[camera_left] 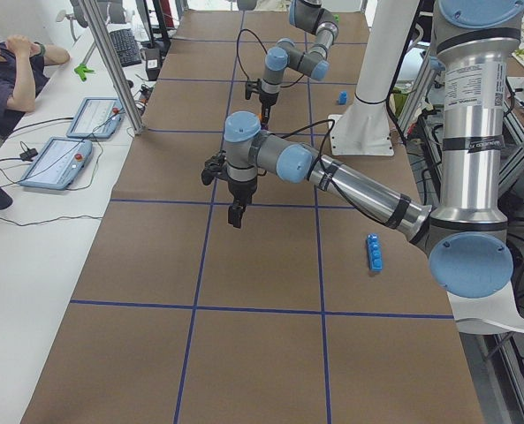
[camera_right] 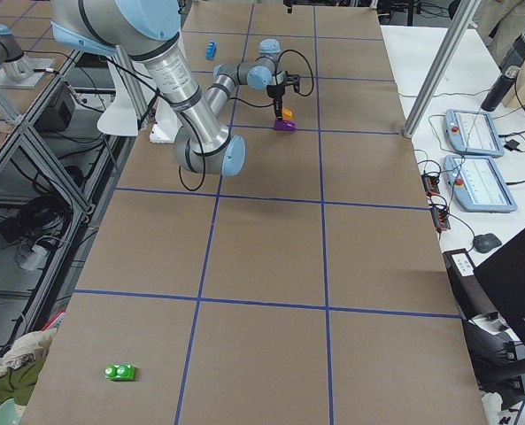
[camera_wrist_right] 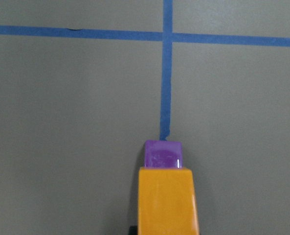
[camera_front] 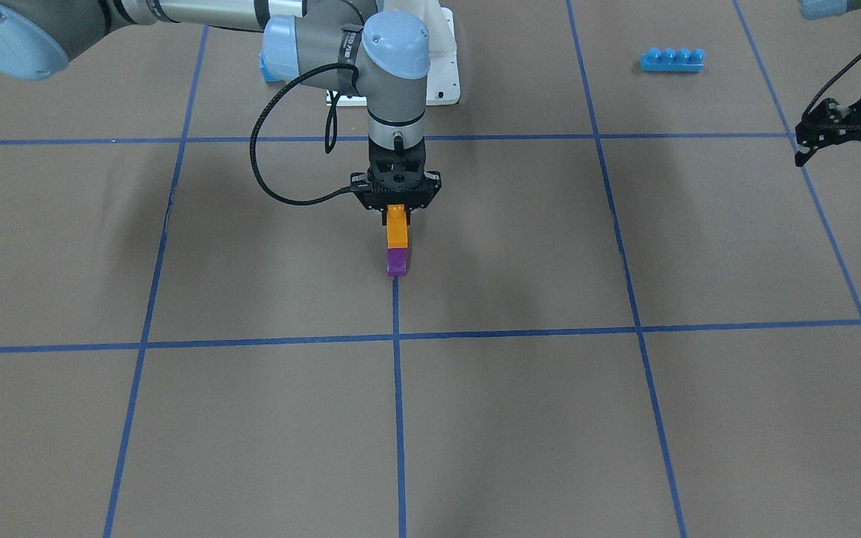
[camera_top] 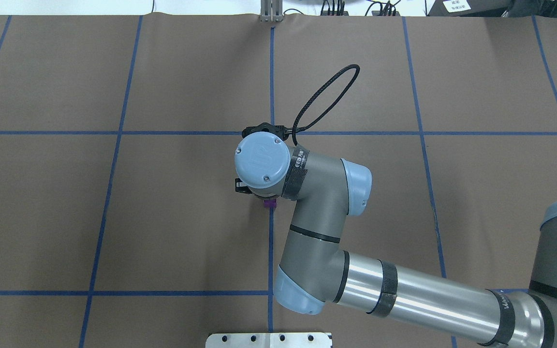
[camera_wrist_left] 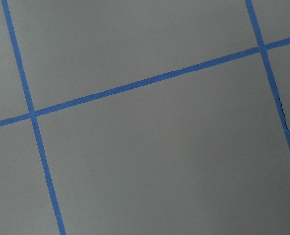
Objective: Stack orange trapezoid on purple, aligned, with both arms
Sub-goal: 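Align the orange block over the purple block with the right gripper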
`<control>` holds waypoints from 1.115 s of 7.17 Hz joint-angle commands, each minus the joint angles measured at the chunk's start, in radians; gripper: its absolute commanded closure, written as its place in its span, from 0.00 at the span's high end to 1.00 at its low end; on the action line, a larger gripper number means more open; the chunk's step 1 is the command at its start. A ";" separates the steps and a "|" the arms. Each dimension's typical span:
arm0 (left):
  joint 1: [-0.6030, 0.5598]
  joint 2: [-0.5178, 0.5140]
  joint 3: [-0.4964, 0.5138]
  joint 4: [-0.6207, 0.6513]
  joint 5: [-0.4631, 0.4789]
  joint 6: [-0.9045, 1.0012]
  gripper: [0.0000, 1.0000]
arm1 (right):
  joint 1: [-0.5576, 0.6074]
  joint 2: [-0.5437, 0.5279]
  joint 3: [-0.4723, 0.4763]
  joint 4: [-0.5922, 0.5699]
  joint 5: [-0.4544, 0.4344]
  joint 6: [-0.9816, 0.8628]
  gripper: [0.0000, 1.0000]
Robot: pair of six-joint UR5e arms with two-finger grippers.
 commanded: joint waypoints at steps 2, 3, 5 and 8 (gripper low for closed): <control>0.000 -0.004 0.002 0.000 0.000 -0.001 1.00 | 0.000 0.000 -0.033 0.049 0.002 0.002 0.00; 0.000 -0.006 0.002 0.000 0.000 -0.001 1.00 | 0.000 0.001 -0.027 0.048 0.003 0.002 0.00; 0.002 -0.008 0.004 0.000 0.000 -0.001 1.00 | 0.001 0.000 0.006 0.044 0.009 0.002 0.00; 0.002 -0.011 0.010 0.000 0.000 -0.001 1.00 | 0.014 -0.002 0.062 0.029 -0.001 0.021 0.00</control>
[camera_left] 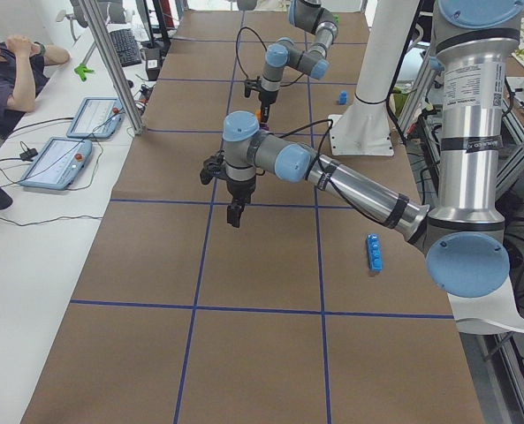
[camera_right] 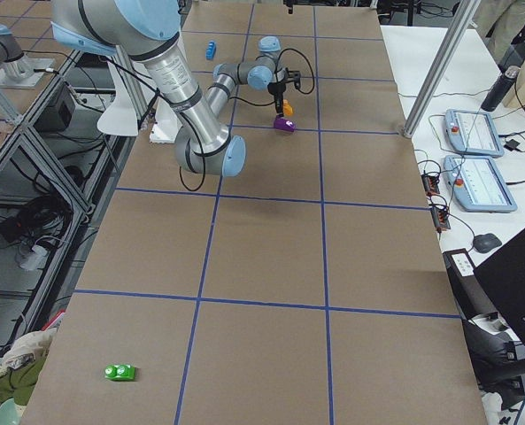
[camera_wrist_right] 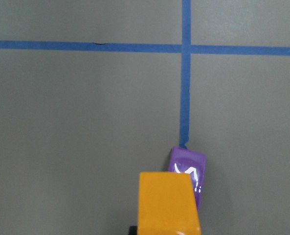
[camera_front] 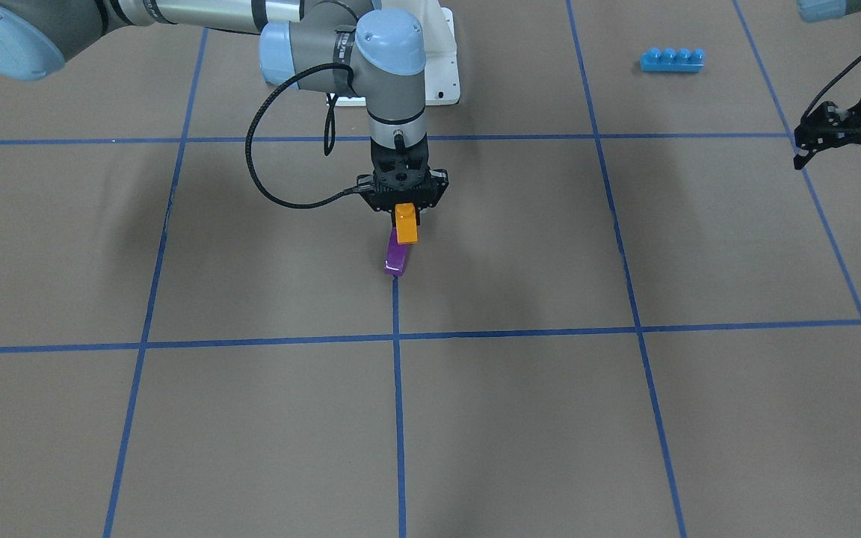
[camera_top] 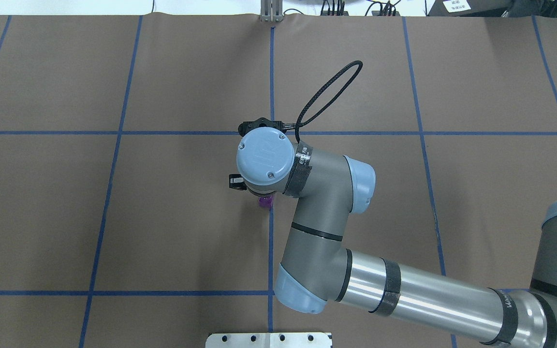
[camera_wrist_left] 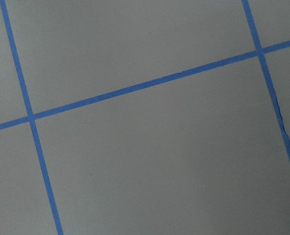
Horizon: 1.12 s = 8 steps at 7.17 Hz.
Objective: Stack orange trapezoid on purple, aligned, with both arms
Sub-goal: 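Align the orange block over the purple block with the right gripper, then lower the orange block onto the purple block and release it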
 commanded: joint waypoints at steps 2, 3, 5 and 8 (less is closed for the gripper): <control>0.000 -0.001 0.006 0.000 0.000 0.000 1.00 | 0.004 0.001 0.026 -0.002 -0.062 0.179 0.00; 0.000 -0.004 0.013 0.000 0.000 0.000 1.00 | 0.002 0.000 0.023 -0.010 -0.110 0.248 0.00; 0.002 -0.004 0.015 -0.002 0.000 0.000 1.00 | -0.011 -0.005 0.012 -0.014 -0.203 0.290 0.00; 0.002 -0.004 0.020 0.000 0.000 0.000 1.00 | -0.083 0.000 0.012 -0.063 -0.317 0.367 0.00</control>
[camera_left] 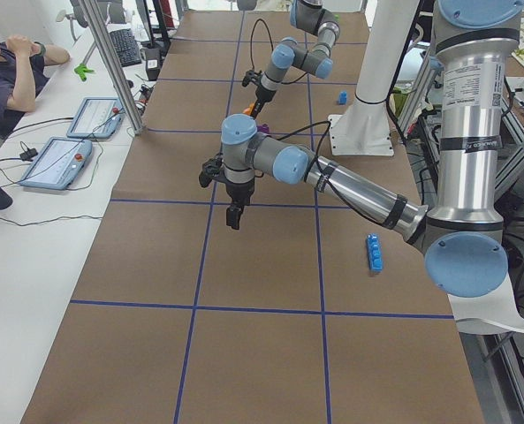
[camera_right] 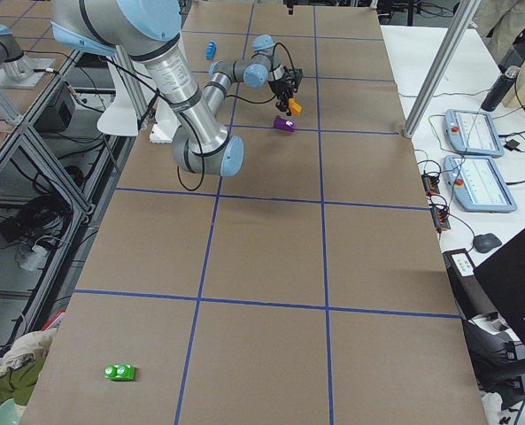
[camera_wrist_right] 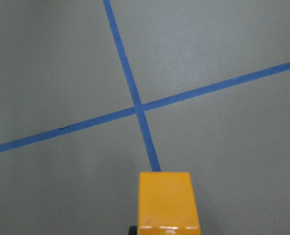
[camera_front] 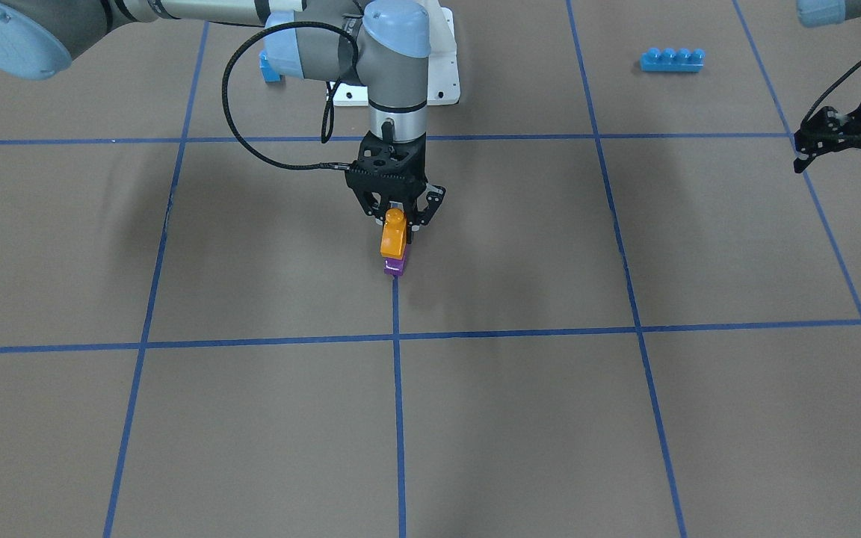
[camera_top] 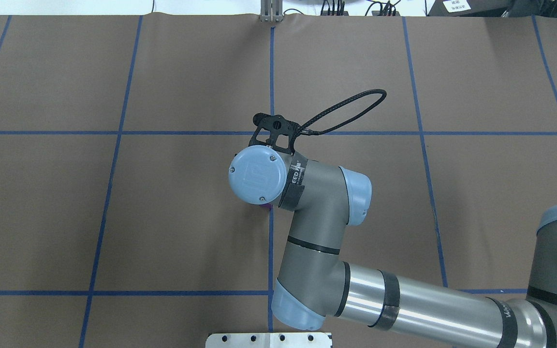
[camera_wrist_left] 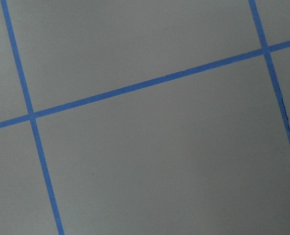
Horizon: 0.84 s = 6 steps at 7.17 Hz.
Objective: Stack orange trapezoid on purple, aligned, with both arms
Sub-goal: 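Lower the orange block onto the purple block and release it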
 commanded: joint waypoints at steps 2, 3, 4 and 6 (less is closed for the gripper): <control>0.000 0.000 0.002 -0.001 0.000 0.000 1.00 | -0.070 -0.006 -0.004 -0.019 -0.073 0.020 0.00; 0.000 0.000 0.002 -0.001 0.000 0.000 1.00 | -0.073 -0.005 -0.020 -0.019 -0.087 0.020 0.00; 0.000 0.000 0.000 -0.001 -0.002 0.000 1.00 | -0.078 0.000 -0.039 -0.017 -0.110 0.020 0.00; -0.001 0.000 0.000 -0.001 -0.002 0.000 1.00 | -0.080 -0.002 -0.041 -0.017 -0.115 0.020 0.00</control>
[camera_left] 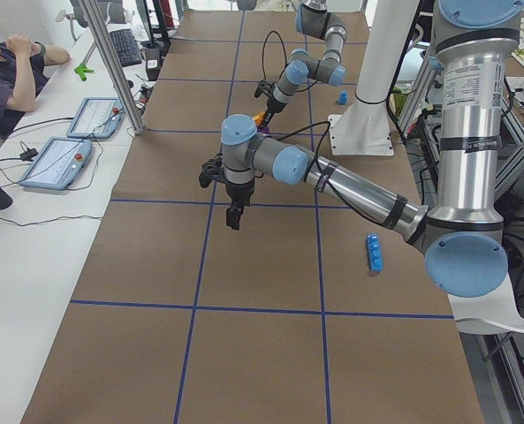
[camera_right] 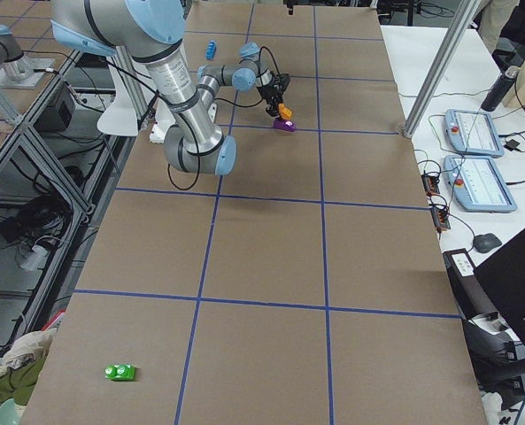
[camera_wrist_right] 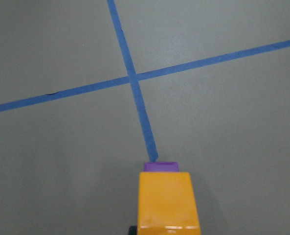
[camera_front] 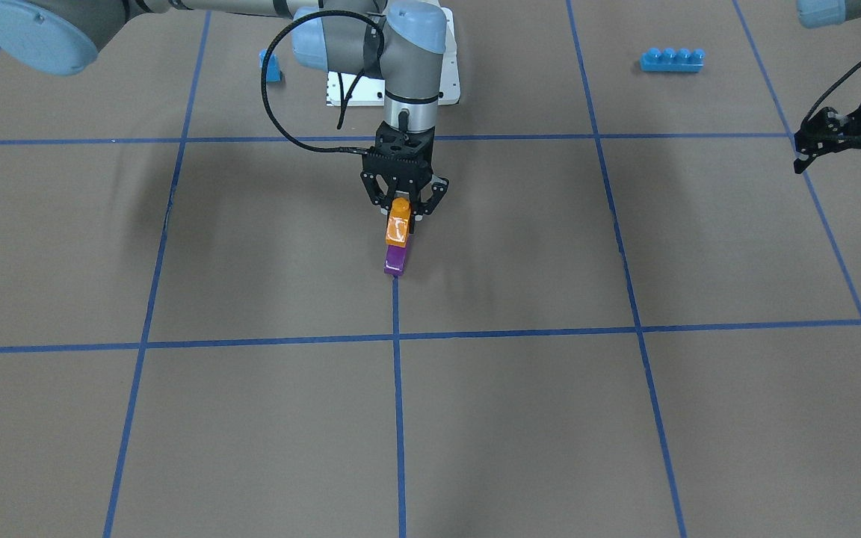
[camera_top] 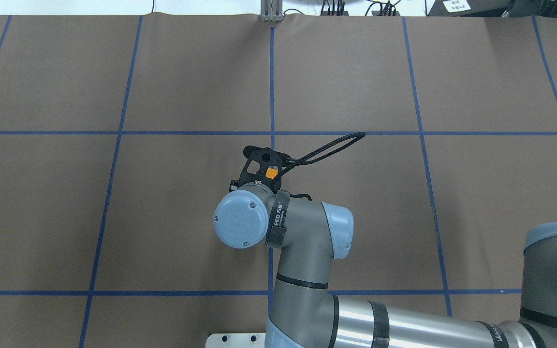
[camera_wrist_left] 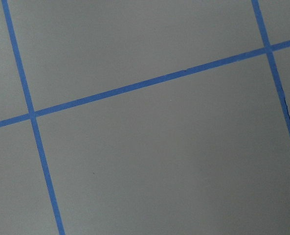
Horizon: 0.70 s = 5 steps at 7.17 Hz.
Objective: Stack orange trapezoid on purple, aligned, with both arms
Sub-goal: 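Lower the orange block onto the purple block and release it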
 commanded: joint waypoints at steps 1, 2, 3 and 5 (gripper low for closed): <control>0.000 0.000 -0.002 0.000 -0.001 0.000 1.00 | -0.002 0.001 -0.003 0.000 -0.006 0.000 0.00; 0.000 0.000 0.000 0.000 -0.001 0.000 1.00 | -0.007 0.000 -0.003 0.000 -0.007 0.000 0.00; 0.000 0.000 0.000 0.002 -0.001 0.000 1.00 | -0.011 -0.003 -0.007 0.000 -0.012 0.000 0.00; 0.000 0.000 0.001 0.000 -0.001 0.000 1.00 | -0.019 -0.004 -0.023 0.002 -0.023 0.002 0.00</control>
